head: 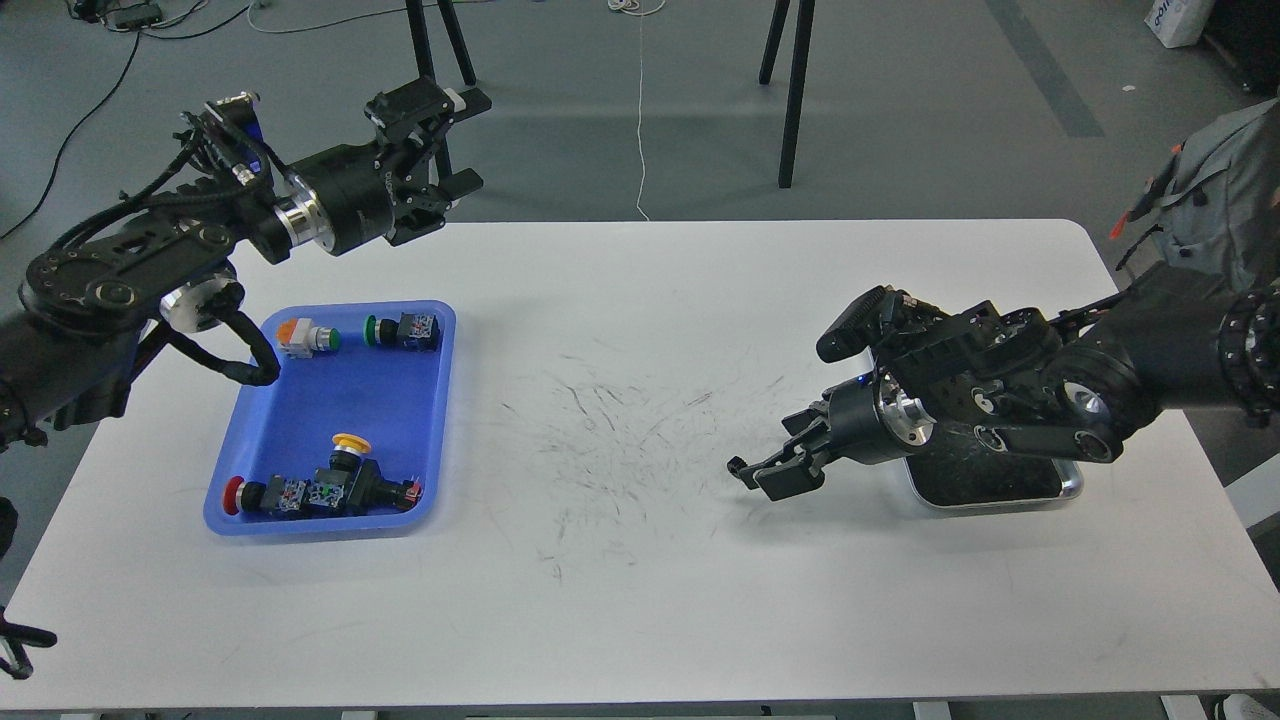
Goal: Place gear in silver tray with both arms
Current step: 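Reach the right gripper down toward the black gear on the table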
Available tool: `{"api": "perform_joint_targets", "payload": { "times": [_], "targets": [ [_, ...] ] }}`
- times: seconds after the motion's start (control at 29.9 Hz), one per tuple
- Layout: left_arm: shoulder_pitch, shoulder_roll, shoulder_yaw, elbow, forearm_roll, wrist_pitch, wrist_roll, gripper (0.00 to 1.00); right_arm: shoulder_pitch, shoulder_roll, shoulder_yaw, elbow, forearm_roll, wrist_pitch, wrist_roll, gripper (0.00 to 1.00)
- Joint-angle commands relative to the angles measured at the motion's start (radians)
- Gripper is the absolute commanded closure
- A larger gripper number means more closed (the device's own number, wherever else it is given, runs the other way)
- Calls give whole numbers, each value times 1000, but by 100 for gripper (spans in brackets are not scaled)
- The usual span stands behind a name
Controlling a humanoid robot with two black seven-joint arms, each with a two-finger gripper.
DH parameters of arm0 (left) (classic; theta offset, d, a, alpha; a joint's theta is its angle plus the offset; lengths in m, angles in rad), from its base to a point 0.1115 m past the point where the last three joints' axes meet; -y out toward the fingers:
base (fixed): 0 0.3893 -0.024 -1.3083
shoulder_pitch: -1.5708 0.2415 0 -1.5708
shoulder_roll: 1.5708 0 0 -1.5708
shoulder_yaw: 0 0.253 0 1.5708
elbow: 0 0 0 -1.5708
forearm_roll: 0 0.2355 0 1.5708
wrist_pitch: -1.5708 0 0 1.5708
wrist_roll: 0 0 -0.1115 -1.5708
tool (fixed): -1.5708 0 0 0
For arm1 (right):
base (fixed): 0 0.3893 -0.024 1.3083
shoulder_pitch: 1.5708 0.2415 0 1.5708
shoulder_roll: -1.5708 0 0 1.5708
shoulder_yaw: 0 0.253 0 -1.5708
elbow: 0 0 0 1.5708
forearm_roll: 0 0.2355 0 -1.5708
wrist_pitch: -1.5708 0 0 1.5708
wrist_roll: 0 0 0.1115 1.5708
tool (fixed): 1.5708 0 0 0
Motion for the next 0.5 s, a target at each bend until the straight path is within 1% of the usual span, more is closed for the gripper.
{"api": "perform_joint_targets", "payload": {
  "times": [0.0, 0.23, 0.3, 0.4, 0.47],
  "targets": [
    [9, 6, 0, -1, 0, 0, 0, 0, -22, 12, -1, -29, 0, 0, 0, 15],
    [12, 21, 0, -4, -31, 0, 0, 0, -47, 36, -1, -53, 3, -1, 0, 18],
    [12, 27, 0, -4, -31, 0, 0, 0, -54, 39, 1, -64, 5, -1, 0, 22],
    [14, 29, 0, -10, -32, 0, 0, 0, -65, 58, 1, -82, 6, -1, 0, 23],
    [21, 30, 0, -11, -32, 0, 0, 0, -73, 67, 5, -95, 6, -1, 0, 28]
  ]
}}
